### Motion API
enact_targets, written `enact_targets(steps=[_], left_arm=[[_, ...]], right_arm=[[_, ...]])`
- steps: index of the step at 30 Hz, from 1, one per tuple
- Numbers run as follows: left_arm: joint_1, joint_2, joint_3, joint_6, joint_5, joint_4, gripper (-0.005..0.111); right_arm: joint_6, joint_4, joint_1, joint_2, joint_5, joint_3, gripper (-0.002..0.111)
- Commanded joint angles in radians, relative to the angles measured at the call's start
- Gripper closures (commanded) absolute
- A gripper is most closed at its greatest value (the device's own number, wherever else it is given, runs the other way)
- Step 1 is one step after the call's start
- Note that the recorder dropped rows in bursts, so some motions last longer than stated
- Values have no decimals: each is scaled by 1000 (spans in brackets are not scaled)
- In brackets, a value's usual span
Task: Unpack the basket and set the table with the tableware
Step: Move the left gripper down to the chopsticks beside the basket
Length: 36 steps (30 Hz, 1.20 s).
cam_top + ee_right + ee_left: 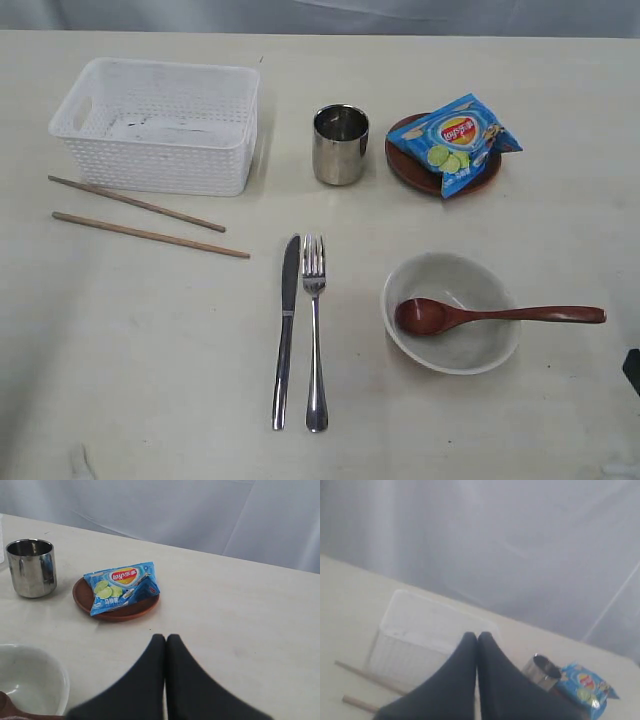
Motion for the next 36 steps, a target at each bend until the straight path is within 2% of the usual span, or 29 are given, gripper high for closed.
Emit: enact_targets(steps=[1,6,10,13,17,20,22,25,27,30,36], left_arm=[[-6,248,-192,71,135,-11,107],[-6,592,-454,354,411,-13,107],[-6,826,-596,760,724,-68,107],[-6,964,-603,1107,841,-173,107],[-14,1113,-593,1531,782,-370,106],[-62,1210,-593,1615,624,-433,100],[-97,1262,-593,1659,548,-410,87],[-147,1332,-593,1724,458,-320,60],[-172,1367,-593,1724,416,-265,51],[-194,1413,-593,1724,350,-241,52],[-194,1494,-593,1724,249,-213,56]], right_arm=[[-9,0,0,-6,-3,4,108],[-9,0,0,-6,-3,4,108],[-9,0,0,-6,-3,4,108],[-9,0,0,-6,-3,4,108],[-9,0,0,-6,-3,4,108],[-9,0,0,-6,-3,4,108],[-9,0,0,-6,-3,4,108],[-9,0,0,-6,-3,4,108],[-9,0,0,-6,-3,4,108],[-9,0,0,-6,-3,4,108],[-9,0,0,-6,-3,4,108]])
